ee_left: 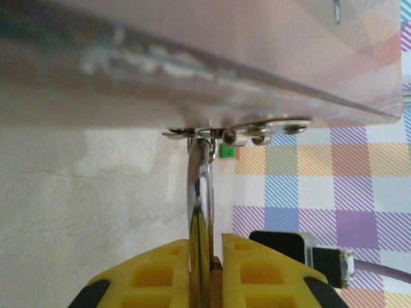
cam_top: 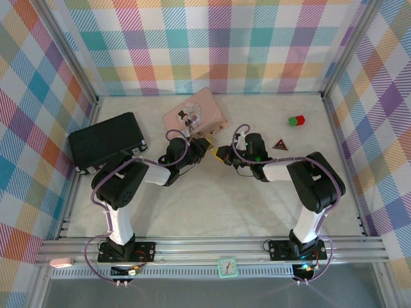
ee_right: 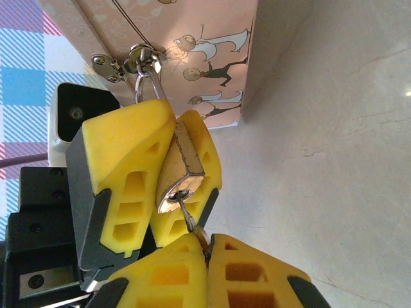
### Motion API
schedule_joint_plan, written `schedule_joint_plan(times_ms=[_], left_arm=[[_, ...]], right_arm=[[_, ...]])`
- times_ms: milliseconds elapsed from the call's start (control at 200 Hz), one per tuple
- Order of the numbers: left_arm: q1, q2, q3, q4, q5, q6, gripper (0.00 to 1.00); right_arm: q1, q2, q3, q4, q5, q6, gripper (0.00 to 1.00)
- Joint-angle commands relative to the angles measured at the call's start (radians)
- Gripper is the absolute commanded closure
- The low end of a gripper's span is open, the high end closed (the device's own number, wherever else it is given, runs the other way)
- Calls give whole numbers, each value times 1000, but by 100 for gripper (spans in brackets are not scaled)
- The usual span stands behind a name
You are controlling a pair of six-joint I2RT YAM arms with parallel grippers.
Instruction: Unlock the padlock with the key
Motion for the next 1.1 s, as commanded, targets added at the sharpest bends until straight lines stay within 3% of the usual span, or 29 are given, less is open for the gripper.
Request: schedule_joint_plan(times_ms=[0, 185, 465, 680, 910, 1095], left_arm=[[-56, -65, -13, 47, 151, -16, 100], [-63, -72, -24, 49, 133, -5, 100], [-83, -63, -18, 74, 75, -26, 100], [-102, -51, 3, 97, 63, -44, 100], [-105, -58, -25, 117, 73, -60, 100], [-95, -46, -6, 74, 8, -10, 100]], right_arm=[[-1, -6, 74, 24, 58, -40, 100], [15, 4, 64, 33, 92, 216, 100], [54, -25, -32, 140, 213, 416, 100], [64, 8, -26, 199, 257, 357, 100], [45, 54, 21, 230, 185, 282, 100], [42, -32, -18, 118, 200, 195, 74]])
